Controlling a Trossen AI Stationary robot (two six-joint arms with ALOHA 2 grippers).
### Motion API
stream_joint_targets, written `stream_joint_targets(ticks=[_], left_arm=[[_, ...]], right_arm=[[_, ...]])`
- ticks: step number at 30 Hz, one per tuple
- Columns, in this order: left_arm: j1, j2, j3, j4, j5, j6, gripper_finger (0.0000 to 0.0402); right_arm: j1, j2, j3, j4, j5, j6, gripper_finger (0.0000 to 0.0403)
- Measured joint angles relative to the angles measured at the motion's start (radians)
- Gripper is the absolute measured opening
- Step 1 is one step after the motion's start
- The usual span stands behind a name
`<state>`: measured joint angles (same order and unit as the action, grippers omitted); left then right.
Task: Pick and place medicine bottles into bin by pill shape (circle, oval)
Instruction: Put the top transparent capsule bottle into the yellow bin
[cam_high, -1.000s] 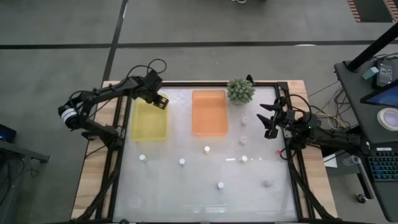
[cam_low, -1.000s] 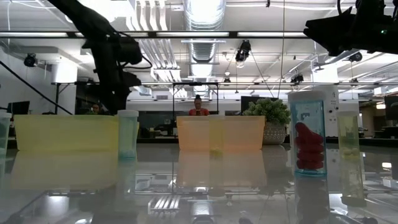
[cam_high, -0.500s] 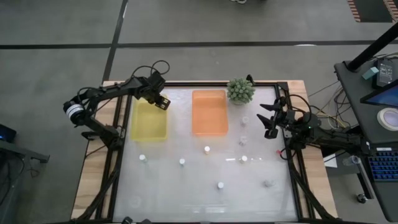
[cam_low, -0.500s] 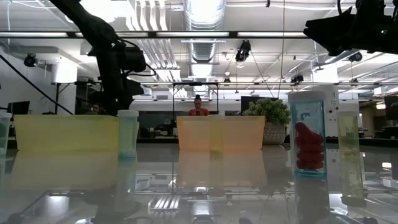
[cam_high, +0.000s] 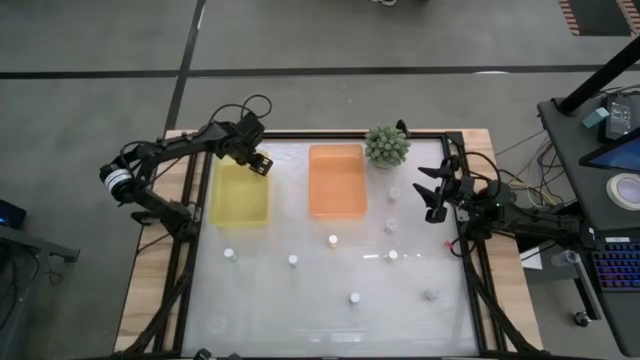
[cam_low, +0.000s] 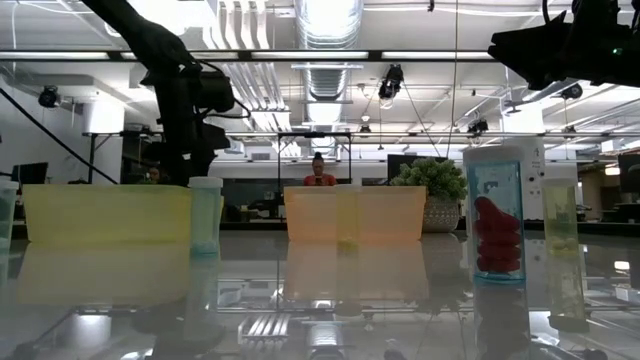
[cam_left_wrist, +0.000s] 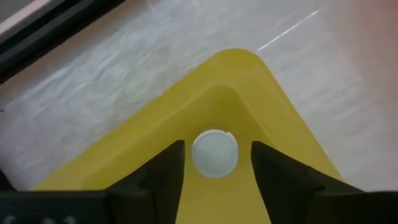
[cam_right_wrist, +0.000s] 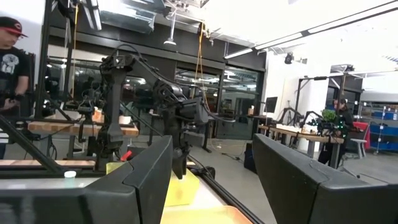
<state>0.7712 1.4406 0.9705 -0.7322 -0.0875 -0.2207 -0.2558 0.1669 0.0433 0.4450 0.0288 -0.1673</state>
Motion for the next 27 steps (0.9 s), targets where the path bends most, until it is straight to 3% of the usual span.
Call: stream_joint_targets(ticks=[13, 20, 27], left_arm=[[-0.065, -0.239, 0.047, 0.011, 0.003, -0.008, 0.0173], [-0.262, -0.342, 0.036, 0.192, 0.005, 0.003, 0.0173], [-0.49, -0.349, 0.035, 0.358, 0.007, 0.109, 0.0173]], right_arm=[[0.0, 0.0, 0.0, 0.001, 0.0, 0.002, 0.0215], [0.0, 0.0, 0.0, 0.002, 0.001, 0.016, 0.0215], [0.0, 0.0, 0.0, 0.002, 0.001, 0.078, 0.0215]])
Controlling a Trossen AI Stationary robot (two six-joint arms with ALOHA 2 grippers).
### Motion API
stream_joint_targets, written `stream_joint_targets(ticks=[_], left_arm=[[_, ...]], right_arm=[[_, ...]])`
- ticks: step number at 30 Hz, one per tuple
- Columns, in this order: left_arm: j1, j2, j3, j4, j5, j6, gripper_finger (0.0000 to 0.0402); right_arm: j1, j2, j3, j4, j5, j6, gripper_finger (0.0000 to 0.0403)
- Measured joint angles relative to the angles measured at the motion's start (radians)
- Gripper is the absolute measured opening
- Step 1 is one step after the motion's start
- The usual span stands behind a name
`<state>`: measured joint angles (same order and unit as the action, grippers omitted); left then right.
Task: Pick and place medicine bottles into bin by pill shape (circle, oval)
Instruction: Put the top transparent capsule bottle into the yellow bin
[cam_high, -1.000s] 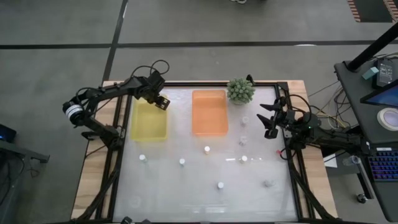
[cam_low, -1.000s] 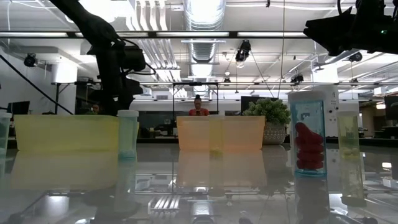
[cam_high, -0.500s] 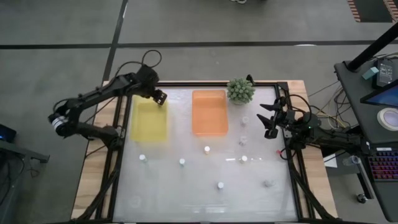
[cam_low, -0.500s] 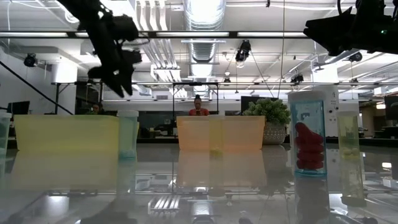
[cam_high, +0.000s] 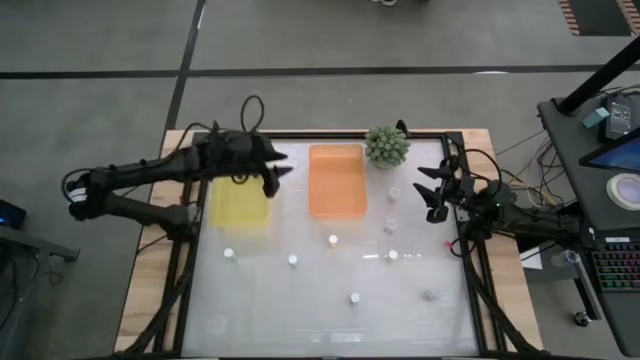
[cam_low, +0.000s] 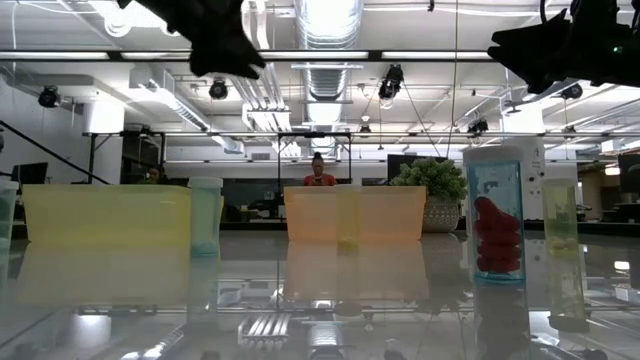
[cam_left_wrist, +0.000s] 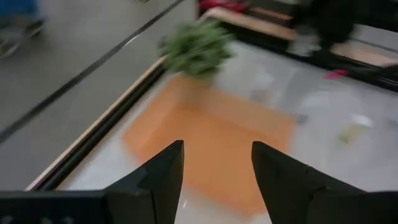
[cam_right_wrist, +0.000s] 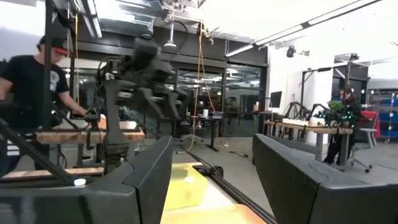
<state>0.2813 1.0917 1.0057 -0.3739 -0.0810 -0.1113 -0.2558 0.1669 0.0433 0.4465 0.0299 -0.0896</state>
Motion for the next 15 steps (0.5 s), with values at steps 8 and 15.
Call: stream_joint_targets(ticks=[8, 15], left_arm=[[-0.224, 0.021, -0.004, 0.037, 0.0, 0.087, 0.0173], [-0.36, 0.025, -0.13, 0.307, 0.0, 0.207, 0.0173]], right_arm=[[0.0, 0.0, 0.0, -0.024, -0.001, 0.234, 0.0215], [0.0, 0.0, 0.0, -0.008, -0.003, 0.434, 0.0215]])
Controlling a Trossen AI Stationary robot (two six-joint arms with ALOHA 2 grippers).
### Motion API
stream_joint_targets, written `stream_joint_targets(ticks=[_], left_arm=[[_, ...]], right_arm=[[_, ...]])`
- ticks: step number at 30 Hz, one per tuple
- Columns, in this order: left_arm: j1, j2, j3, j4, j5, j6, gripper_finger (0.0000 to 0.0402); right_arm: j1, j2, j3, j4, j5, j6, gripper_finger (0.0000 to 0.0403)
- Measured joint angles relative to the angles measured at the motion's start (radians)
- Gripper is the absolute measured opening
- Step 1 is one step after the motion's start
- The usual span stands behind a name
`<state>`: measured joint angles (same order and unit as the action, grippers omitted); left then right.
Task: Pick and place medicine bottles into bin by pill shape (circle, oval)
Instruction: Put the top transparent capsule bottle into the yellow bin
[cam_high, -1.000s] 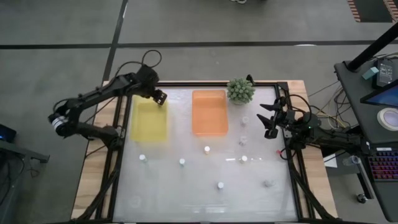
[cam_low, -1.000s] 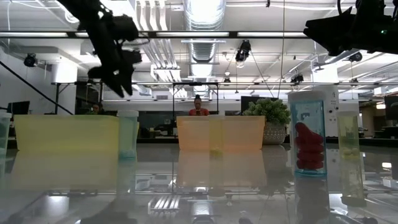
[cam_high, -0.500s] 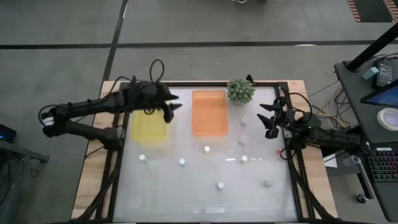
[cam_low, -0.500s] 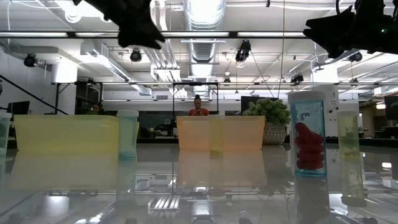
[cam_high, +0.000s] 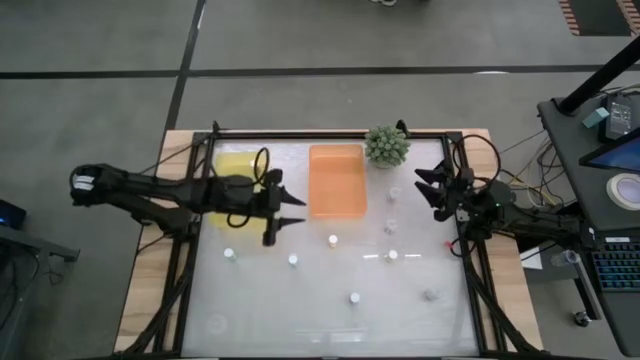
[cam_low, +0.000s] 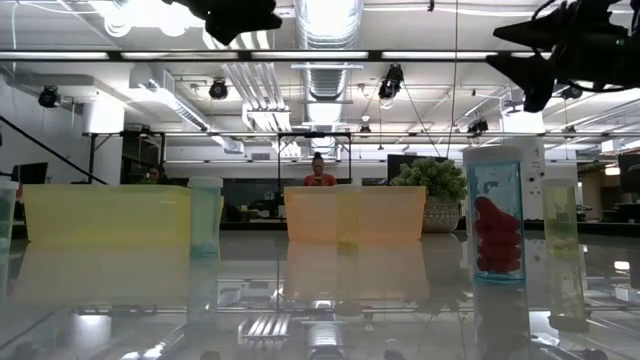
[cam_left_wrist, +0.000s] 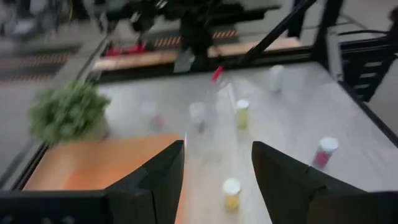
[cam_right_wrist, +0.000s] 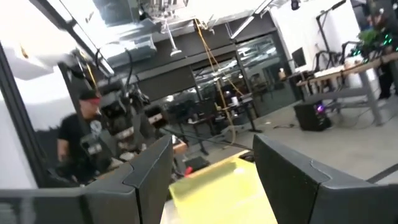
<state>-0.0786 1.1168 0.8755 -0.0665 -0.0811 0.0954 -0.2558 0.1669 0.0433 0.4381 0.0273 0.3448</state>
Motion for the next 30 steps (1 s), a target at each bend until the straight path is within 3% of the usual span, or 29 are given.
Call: stream_joint_targets(ticks=[11, 20, 30], left_arm=[[-0.015, -0.002, -0.175, 0.34, -0.003, 0.15, 0.0173], [-0.015, -0.012, -0.167, 0.346, -0.003, 0.181, 0.0173], [-0.015, -0.035, -0.17, 0.273, -0.003, 0.206, 0.0173]], right_arm=[[0.0, 0.0, 0.0, 0.002, 0.001, 0.193, 0.0215], [0.0, 0.001, 0.04, -0.002, -0.001, 0.292, 0.0215], [0.0, 0.079, 0.232, -0.261, 0.001, 0.31, 0.0215]])
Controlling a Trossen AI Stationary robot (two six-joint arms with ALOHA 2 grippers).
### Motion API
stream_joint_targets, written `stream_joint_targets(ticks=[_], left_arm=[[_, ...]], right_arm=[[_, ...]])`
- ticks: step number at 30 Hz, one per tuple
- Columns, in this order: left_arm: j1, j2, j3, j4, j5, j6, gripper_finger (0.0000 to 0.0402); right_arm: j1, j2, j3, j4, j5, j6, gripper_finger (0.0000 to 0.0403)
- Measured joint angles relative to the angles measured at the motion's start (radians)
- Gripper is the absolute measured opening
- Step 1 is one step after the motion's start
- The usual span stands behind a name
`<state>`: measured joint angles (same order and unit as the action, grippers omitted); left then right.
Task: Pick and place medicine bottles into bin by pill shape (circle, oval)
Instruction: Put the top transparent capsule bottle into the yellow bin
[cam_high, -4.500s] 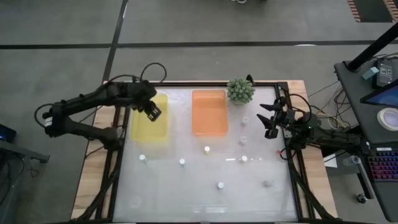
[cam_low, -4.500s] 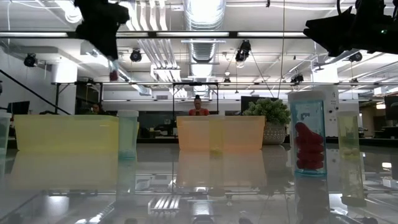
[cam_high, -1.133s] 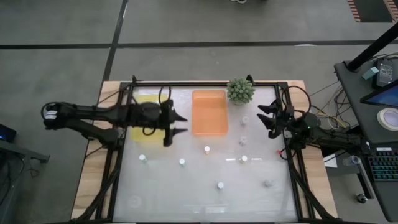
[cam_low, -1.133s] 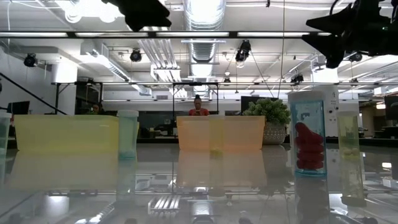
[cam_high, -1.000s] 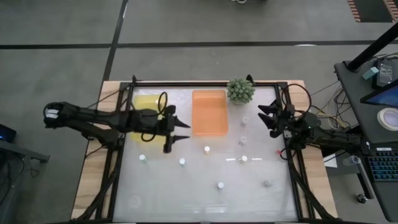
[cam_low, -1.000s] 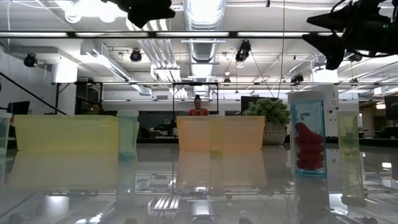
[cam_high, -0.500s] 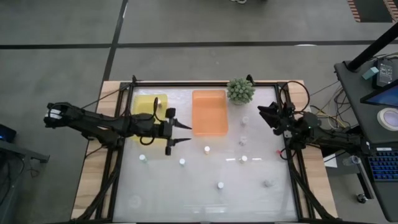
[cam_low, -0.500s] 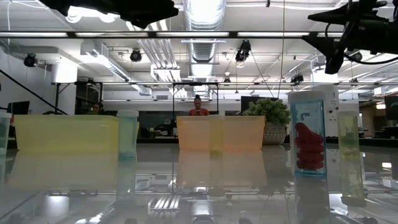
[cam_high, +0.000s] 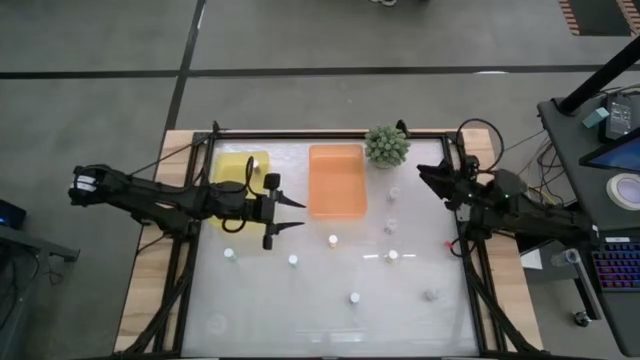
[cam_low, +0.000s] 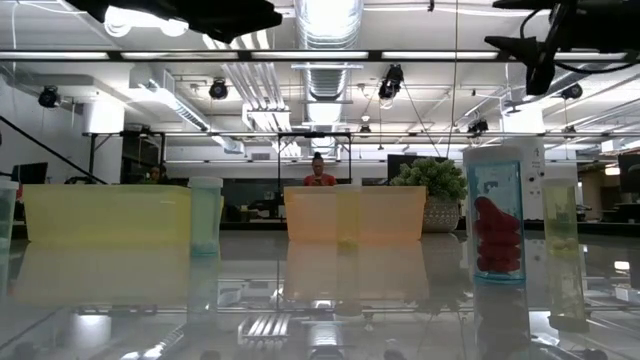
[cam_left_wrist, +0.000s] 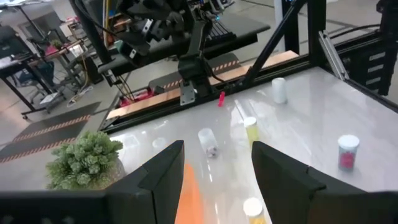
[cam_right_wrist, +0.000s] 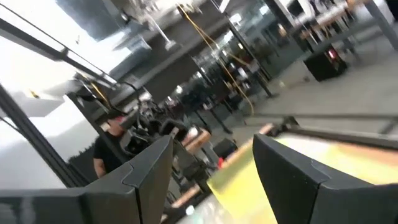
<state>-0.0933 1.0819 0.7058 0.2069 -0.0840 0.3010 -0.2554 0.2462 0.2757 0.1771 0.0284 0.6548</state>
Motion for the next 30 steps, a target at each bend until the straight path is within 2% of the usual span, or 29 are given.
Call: stream_joint_targets(ticks=[4, 8, 15, 30], left_arm=[[0.0, -0.044, 0.0, -0.085, -0.003, 0.004, 0.0173], [0.0, -0.106, -0.002, -0.155, -0.004, 0.001, 0.0173], [0.0, -0.187, -0.058, -0.151, -0.005, 0.005, 0.0173], [0.0, -0.273, -0.112, -0.138, -0.007, 0.048, 0.0173]], right_arm=[[0.0, 0.087, 0.094, -0.135, 0.003, 0.031, 0.0215], [0.0, 0.195, 0.206, -0.314, 0.057, 0.044, 0.0215], [0.0, 0.396, 0.406, -0.62, 0.107, 0.088, 0.0215], [-0.001, 0.777, 0.755, -1.049, 0.104, 0.168, 0.0215]])
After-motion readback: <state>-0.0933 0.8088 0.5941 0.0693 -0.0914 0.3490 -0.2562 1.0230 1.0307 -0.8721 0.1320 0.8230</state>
